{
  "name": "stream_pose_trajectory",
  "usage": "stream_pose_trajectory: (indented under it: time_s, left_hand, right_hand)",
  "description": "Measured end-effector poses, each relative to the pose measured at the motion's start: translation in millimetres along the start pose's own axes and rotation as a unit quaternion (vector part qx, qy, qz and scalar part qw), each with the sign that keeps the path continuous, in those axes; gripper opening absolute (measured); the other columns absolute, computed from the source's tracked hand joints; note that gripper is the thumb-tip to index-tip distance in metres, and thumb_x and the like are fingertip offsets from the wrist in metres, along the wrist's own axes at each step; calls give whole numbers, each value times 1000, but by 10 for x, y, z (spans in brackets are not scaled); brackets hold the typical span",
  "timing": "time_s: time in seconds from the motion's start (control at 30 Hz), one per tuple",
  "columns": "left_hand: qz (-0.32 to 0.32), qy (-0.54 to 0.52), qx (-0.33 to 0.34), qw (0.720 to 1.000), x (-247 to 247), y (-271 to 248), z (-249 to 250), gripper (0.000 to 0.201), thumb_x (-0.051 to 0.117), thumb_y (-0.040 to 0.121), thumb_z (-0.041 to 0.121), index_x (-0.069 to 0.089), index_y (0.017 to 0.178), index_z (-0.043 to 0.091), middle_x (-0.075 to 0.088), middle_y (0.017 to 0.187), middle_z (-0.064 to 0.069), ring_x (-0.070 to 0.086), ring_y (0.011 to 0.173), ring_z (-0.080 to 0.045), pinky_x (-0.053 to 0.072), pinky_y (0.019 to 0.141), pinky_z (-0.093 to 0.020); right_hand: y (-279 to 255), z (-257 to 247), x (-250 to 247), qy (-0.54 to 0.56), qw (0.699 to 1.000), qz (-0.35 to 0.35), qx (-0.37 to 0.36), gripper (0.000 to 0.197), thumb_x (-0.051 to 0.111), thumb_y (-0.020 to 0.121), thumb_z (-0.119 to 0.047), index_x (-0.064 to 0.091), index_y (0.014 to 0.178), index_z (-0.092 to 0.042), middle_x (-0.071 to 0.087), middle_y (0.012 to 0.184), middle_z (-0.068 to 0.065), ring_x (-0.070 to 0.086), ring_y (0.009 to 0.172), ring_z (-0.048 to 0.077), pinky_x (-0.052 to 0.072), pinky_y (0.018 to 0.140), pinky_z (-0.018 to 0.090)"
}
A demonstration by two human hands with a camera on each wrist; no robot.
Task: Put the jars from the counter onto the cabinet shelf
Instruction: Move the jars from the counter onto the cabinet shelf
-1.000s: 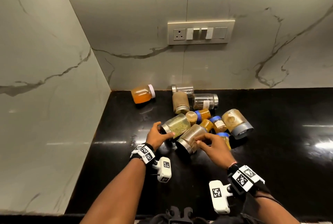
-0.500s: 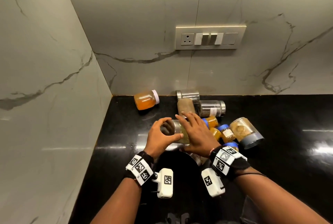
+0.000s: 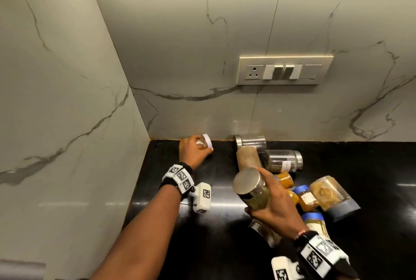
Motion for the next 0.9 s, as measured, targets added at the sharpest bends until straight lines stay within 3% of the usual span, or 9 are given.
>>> stream_pose_trajectory:
  time_s: [0.1, 0.17, 0.27, 0.4, 0.6, 0.67, 0.77, 0.83, 0.9]
  left_hand:
    - [-41, 122, -14, 992, 100, 359, -105, 85, 80, 66, 48, 48, 141, 25, 51, 141, -14, 49, 129, -37, 43, 106, -44]
    - [-64, 189, 12, 980, 192, 465, -161, 89, 78, 66, 52, 42, 143, 27, 48, 144, -11, 45, 133, -35, 39, 108, -44]
    - [-65, 272, 41, 959, 286, 536, -240, 93, 83, 66, 51, 37, 143, 26, 45, 146, -8, 39, 137, -31, 33, 111, -43]
    - [-41, 330, 59, 941, 322, 465, -334, 108, 89, 60, 46, 28, 148, 29, 41, 148, -5, 38, 138, -29, 32, 113, -43]
    - [-13, 351, 46, 935, 213, 100, -438, 97, 83, 64, 52, 33, 143, 27, 50, 139, -8, 49, 127, -30, 39, 104, -43]
    - [-17, 285, 17, 958, 153, -68, -462, 99, 82, 61, 55, 32, 142, 27, 52, 136, -7, 53, 123, -30, 43, 101, -44]
    - [-1, 41, -13, 999, 59, -473, -438, 97, 83, 56, 56, 36, 137, 30, 56, 128, -1, 59, 115, -26, 51, 96, -42]
    - [-12, -166, -7, 986, 35, -776, -334, 93, 87, 55, 51, 41, 133, 31, 59, 125, 2, 61, 114, -22, 53, 95, -39]
    - [-41, -310, 3, 950, -10, -1099, -153, 90, 87, 54, 48, 45, 132, 30, 62, 126, -2, 63, 115, -23, 55, 93, -36]
  right_hand:
    - [-54, 6, -42, 101, 994, 5, 44, 105, 91, 64, -30, 28, 146, -46, 51, 133, -26, 54, 121, -3, 47, 97, 16]
    - [-95, -2, -69, 176, 982, 7, 69, 105, 93, 65, -24, 29, 144, -48, 51, 132, -29, 55, 121, -6, 48, 94, 13]
    - [-149, 30, -113, 262, 959, 13, 107, 107, 94, 58, -26, 33, 142, -50, 60, 128, -22, 61, 117, -2, 53, 90, 17]
    - [-223, 82, -202, 355, 922, 51, 148, 102, 93, 46, -30, 44, 132, -54, 71, 116, -13, 71, 107, 13, 60, 81, 32]
    - [-376, -9, -311, 399, 901, 60, 157, 111, 93, 42, -30, 42, 140, -45, 69, 121, -3, 72, 105, 18, 61, 75, 33]
    - [-433, -42, -335, 411, 897, 54, 152, 113, 93, 42, -27, 42, 142, -40, 68, 124, 3, 72, 105, 22, 62, 77, 36]
    - [-524, -116, -408, 424, 895, 41, 133, 111, 93, 44, -26, 43, 142, -44, 69, 126, 4, 71, 109, 26, 61, 84, 44]
    - [-570, -167, -463, 425, 897, 25, 123, 109, 91, 47, -28, 41, 142, -52, 68, 128, 0, 70, 112, 26, 61, 86, 45]
    - [-631, -233, -543, 428, 897, 6, 111, 108, 90, 49, -31, 39, 142, -54, 66, 131, 1, 70, 112, 25, 61, 83, 41]
Point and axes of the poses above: each hand's wrist, its own y-axis towards the middle knuckle, its own x-axis out of the palm, z = x × y, the point moved 5 cm from there along y, towards the middle knuckle
